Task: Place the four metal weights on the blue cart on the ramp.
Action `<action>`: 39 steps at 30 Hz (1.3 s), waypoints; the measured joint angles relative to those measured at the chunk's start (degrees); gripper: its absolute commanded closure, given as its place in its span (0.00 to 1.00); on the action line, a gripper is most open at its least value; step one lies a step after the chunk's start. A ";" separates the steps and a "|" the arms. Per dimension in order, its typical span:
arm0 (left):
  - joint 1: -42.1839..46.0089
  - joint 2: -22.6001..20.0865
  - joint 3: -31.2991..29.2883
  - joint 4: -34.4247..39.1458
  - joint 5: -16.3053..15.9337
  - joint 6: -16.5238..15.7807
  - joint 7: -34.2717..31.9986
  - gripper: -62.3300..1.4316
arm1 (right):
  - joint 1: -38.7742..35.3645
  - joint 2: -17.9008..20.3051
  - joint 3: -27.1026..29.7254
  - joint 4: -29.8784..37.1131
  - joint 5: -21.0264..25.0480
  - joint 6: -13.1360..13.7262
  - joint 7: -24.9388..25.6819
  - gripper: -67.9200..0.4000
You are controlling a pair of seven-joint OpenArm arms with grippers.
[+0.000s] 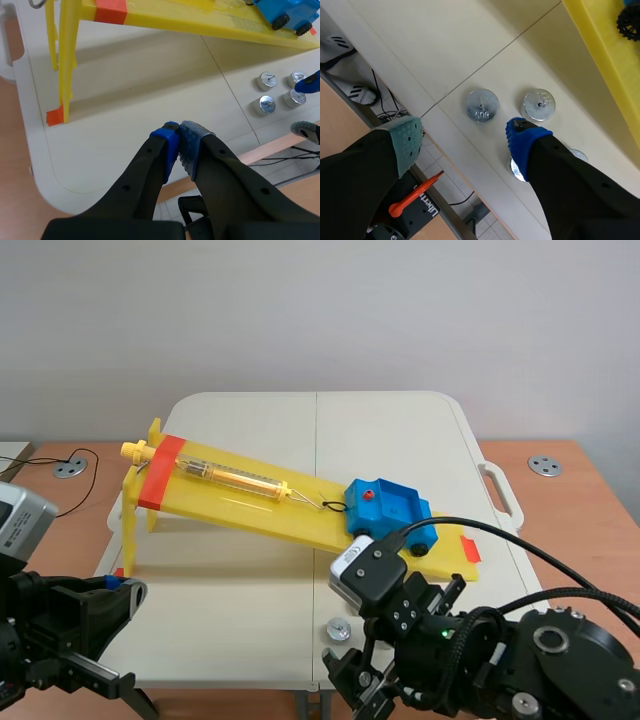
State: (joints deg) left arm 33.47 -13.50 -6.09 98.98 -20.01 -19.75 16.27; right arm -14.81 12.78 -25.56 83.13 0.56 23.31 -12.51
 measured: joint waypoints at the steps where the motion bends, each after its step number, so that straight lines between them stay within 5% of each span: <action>1: -0.02 0.00 0.00 0.00 0.00 0.00 0.00 0.94 | 0.15 -0.13 -0.22 -0.37 -0.24 0.00 0.31 0.48; 39: -0.02 0.00 0.00 0.00 0.00 0.02 0.00 0.94 | 5.92 -4.70 -3.45 -10.93 -4.44 -0.26 4.83 0.54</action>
State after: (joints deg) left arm 33.45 -13.50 -6.09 98.98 -20.01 -19.73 16.27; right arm -8.88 8.08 -29.02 72.20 -3.88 23.05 -7.68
